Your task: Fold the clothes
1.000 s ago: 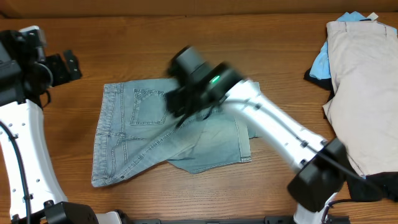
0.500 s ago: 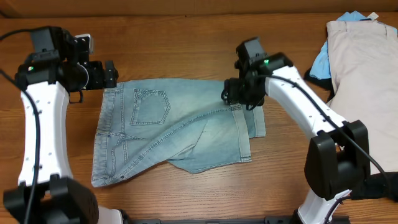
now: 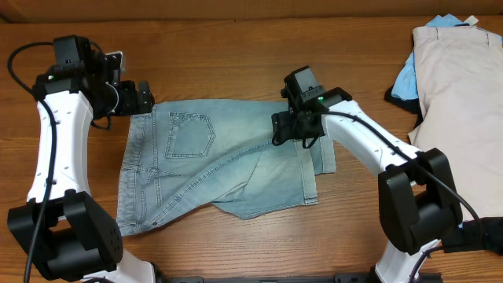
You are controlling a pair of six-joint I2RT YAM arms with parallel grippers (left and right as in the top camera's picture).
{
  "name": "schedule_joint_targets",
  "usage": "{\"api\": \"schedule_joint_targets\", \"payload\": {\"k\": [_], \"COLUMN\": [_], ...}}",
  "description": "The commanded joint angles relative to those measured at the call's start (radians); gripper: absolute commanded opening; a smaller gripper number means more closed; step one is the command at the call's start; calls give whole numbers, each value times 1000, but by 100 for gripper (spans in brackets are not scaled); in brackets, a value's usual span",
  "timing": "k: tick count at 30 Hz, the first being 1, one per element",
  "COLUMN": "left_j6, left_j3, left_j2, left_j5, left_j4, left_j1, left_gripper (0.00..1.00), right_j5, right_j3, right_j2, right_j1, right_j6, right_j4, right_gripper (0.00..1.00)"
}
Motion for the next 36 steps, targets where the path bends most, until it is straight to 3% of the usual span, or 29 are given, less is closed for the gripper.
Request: {"api": "schedule_joint_targets", "payload": {"k": [1, 5, 10, 12, 14, 15, 17, 19, 22, 25, 36], "left_j6": [1, 2, 2, 2, 2, 2, 2, 2, 2, 2, 2], "left_j3": [2, 2, 2, 2, 2, 2, 2, 2, 2, 2, 2], "left_j2": [5, 5, 5, 5, 5, 5, 5, 5, 5, 5, 5], "left_j5": [8, 8, 8, 8, 7, 8, 8, 8, 8, 8, 8], "left_j4": [4, 4, 6, 9, 10, 10, 11, 13, 14, 16, 29], "left_j1": [-6, -6, -6, -6, -5, -5, -5, -5, -5, -5, -3], "left_gripper": [97, 97, 97, 97, 97, 97, 97, 97, 97, 97, 98], "right_j5": [53, 51, 24, 5, -27, -39, -58, -63, -64, -76, -202], "right_j3": [-8, -8, -8, -8, -8, -8, -6, -2, 10, 22, 57], "right_j2": [17, 17, 17, 17, 16, 16, 16, 16, 16, 16, 16], "right_j1": [-5, -6, -6, -6, -6, -6, -7, -7, -7, -7, -6], "right_j6": [-65, -90, -90, -90, -90, -90, -90, -90, -92, -165, -523], "right_j4": [3, -25, -94, -113, -135, -142, -163, -183, -205, -204, -198], "right_gripper": [74, 72, 60, 48, 23, 15, 8, 13, 49, 62, 65]}}
